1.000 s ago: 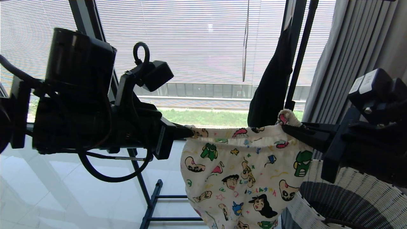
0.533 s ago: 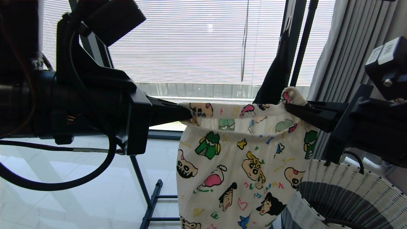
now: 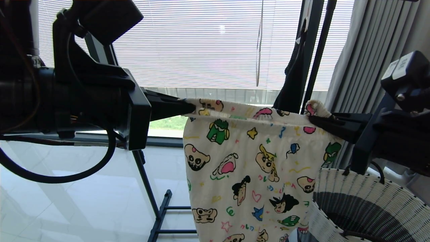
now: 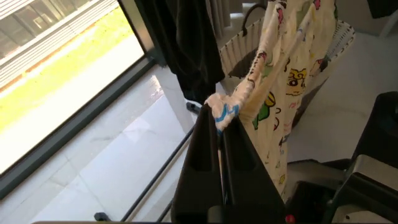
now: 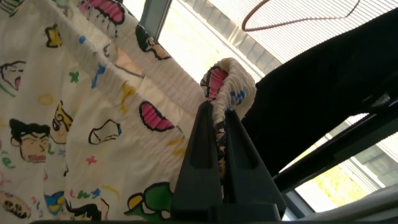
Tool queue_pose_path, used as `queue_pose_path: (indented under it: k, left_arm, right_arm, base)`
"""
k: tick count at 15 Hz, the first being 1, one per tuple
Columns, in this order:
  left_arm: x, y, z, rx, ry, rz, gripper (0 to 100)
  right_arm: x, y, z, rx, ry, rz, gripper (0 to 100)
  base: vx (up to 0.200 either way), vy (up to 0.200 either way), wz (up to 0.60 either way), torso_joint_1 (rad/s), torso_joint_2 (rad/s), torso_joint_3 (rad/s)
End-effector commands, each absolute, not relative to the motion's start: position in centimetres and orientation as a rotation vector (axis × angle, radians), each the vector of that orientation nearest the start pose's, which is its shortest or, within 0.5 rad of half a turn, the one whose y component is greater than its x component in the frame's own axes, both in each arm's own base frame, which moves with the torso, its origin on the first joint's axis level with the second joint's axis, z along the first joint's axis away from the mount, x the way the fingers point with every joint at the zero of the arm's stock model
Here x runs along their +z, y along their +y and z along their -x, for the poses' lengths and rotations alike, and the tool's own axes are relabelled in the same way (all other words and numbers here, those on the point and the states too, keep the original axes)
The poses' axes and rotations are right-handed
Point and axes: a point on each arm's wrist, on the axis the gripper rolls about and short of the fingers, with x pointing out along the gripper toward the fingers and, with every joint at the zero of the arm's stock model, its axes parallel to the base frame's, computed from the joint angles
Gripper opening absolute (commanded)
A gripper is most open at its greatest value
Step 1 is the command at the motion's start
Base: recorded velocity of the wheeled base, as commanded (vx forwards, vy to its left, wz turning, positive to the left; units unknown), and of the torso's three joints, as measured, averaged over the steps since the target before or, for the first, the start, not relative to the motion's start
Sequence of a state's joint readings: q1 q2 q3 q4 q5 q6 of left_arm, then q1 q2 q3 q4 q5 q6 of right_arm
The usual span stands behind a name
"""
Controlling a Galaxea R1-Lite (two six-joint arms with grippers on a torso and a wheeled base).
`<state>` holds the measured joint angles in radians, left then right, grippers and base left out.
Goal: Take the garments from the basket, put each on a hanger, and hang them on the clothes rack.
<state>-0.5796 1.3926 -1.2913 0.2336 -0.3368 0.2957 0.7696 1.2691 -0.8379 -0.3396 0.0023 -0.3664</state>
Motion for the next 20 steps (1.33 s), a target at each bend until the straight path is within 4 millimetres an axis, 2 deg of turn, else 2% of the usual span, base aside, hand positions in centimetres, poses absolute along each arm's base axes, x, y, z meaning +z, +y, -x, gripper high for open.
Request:
queue_pose_path:
  k: [1,5,7,10,13,16,20]
  left_arm:
    - [31.7,-13.2,-19.3,-0.947,0.205,-0.311,0]
    - [31.7,-15.0,-21.9,-0.982,0.188,-0.303,0]
    - [31.9,-15.3,-22.5,-0.982,0.181,-0.303,0]
    - [31.8,-15.1,-22.2,-0.986,0.188,-0.295,0]
    - [31.7,-14.0,-20.3,-0.987,0.198,-0.292,0]
    - [30.8,-13.3,-18.2,-1.009,0.235,-0.266,0]
    - [30.3,-13.8,-16.3,-1.079,0.242,-0.272,0]
  right_arm:
    - [27.0,13.0,-13.3,0.791,-0.052,0.384,0]
    - [26.0,11.8,-9.7,0.910,-0.039,0.449,0]
    - [25.9,11.8,-9.2,0.926,-0.038,0.465,0]
    - [25.9,11.7,-9.4,0.909,-0.033,0.463,0]
    - [26.6,12.2,-11.7,0.823,-0.033,0.430,0]
    - [28.4,14.4,-14.4,0.787,-0.071,0.344,0]
    - [30.0,16.5,-16.8,0.777,-0.099,0.328,0]
  base:
    - [0.000,0.000,0.00,0.000,0.00,0.000]
    - [0.000,0.000,0.00,0.000,0.00,0.000]
    - [0.000,0.000,0.00,0.000,0.00,0.000]
    - [0.000,0.000,0.00,0.000,0.00,0.000]
    - [0.000,0.000,0.00,0.000,0.00,0.000]
    - [0.000,0.000,0.00,0.000,0.00,0.000]
    - [0.000,0.000,0.00,0.000,0.00,0.000]
